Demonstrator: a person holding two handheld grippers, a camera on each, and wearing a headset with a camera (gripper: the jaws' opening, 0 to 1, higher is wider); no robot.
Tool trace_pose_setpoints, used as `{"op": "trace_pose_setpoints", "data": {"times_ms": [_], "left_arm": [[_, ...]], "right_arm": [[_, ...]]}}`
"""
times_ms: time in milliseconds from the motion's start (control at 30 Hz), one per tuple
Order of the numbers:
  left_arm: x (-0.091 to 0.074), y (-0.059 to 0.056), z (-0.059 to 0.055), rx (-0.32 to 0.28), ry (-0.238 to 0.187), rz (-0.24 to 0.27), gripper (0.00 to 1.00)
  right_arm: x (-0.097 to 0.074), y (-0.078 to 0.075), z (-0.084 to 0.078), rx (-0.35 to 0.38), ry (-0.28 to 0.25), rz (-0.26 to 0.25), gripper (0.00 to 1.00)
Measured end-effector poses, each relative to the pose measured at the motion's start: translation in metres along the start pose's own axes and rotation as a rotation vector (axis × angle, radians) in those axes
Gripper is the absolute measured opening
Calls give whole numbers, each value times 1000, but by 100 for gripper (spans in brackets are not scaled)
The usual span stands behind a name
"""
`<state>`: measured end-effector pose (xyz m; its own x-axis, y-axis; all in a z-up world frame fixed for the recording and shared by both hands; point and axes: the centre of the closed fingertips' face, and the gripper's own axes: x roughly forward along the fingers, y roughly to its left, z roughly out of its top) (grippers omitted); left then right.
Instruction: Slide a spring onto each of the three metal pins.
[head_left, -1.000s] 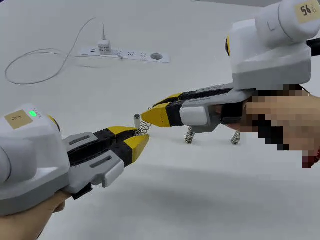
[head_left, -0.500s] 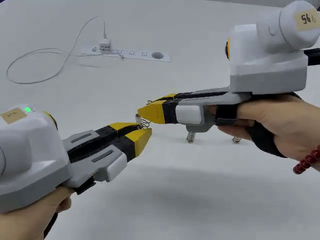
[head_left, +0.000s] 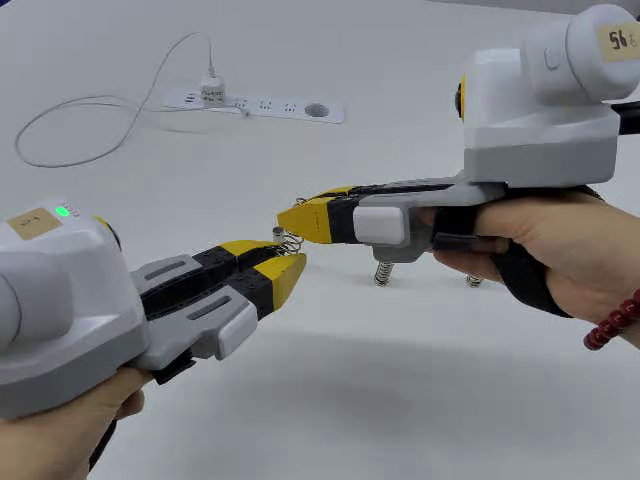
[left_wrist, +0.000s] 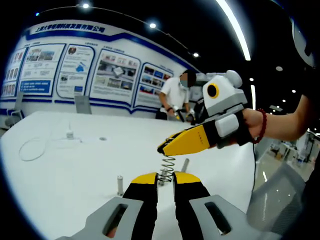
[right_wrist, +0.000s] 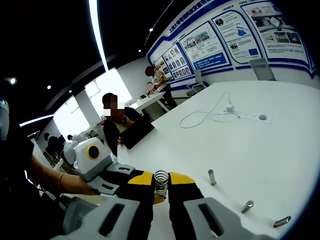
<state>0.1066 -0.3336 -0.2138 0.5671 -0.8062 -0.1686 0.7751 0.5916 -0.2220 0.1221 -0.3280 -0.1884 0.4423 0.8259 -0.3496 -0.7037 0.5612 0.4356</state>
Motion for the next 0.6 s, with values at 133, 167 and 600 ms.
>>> {"op": "trace_pose_setpoints", "data": {"times_ms": [133, 167, 600], "left_arm": [[0, 1, 1, 33, 6, 5, 12], [0, 1, 1, 42, 10, 7, 12], [-10, 12, -11, 139, 76, 51, 28]], "right_arm": [[0, 0, 1, 10, -7, -1, 11], [0, 0, 1, 11, -9, 1, 11], [4, -12, 12, -25, -56, -32, 11]]}}
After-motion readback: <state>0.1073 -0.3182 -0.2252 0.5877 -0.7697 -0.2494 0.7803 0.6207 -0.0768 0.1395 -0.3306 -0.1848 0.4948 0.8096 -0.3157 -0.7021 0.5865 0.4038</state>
